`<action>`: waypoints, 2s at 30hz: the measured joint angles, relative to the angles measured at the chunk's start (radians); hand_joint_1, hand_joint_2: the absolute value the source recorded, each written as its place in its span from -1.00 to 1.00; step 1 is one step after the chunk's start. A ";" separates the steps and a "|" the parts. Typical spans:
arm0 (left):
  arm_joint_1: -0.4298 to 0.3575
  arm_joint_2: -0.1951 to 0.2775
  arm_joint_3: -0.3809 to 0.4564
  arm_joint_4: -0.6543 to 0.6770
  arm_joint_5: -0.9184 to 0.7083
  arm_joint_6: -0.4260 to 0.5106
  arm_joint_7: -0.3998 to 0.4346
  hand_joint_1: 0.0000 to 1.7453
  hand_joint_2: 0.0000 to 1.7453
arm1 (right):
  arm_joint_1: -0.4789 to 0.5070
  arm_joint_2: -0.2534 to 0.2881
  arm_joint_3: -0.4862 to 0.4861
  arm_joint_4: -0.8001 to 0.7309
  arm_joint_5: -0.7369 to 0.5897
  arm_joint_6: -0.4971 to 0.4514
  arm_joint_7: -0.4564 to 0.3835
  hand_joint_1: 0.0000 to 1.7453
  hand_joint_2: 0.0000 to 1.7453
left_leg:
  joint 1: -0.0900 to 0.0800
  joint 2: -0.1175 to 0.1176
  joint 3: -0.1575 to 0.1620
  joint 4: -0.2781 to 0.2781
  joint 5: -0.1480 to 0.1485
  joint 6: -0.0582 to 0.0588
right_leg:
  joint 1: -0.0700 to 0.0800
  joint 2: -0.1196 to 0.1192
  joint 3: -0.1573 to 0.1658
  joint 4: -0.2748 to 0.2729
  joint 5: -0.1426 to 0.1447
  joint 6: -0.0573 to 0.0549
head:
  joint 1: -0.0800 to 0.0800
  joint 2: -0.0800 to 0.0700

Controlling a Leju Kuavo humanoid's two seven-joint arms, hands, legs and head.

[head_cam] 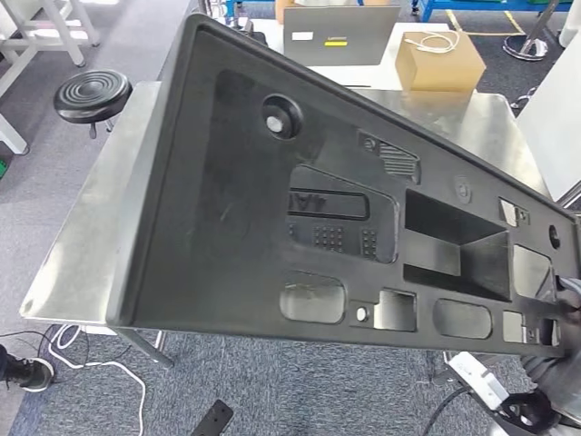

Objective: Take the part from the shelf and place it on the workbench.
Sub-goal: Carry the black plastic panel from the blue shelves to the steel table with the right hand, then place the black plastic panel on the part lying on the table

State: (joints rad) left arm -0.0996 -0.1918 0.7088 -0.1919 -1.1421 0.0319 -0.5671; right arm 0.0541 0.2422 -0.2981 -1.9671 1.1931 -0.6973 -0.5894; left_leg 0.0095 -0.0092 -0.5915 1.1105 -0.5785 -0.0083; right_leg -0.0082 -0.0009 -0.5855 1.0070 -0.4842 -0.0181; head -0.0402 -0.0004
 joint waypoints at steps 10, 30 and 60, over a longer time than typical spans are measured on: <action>0.002 0.001 0.000 0.000 0.000 0.000 0.001 -1.00 1.00 | -0.001 0.000 -0.011 0.001 0.001 0.000 0.001 1.00 1.00 | -0.001 0.002 -0.007 -0.069 0.090 0.006 | 0.005 0.003 0.033 0.007 -0.034 0.015 | 0.000 0.000; 0.000 -0.001 -0.026 0.000 -0.033 -0.013 0.020 -1.00 1.00 | -0.065 -0.137 0.069 0.120 0.313 0.002 0.362 1.00 1.00 | 0.004 -0.003 0.010 -0.043 0.030 -0.002 | -0.001 0.002 -0.008 0.002 0.004 0.010 | 0.005 0.000; -0.005 -0.002 -0.048 0.000 -0.052 0.019 0.046 -1.00 1.00 | -0.167 -0.328 0.337 0.267 0.381 0.002 0.604 0.99 1.00 | -0.002 -0.003 -0.019 -0.081 0.102 0.018 | 0.006 0.003 0.027 -0.006 -0.023 0.029 | 0.006 0.000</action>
State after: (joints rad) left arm -0.1050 -0.1934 0.6605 -0.1919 -1.1940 0.0512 -0.5207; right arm -0.1126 -0.0861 0.0384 -1.7001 1.5741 -0.6958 0.0149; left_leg 0.0077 -0.0121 -0.6108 1.0297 -0.4766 0.0100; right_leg -0.0019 0.0025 -0.5581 1.0014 -0.5073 0.0114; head -0.0337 -0.0004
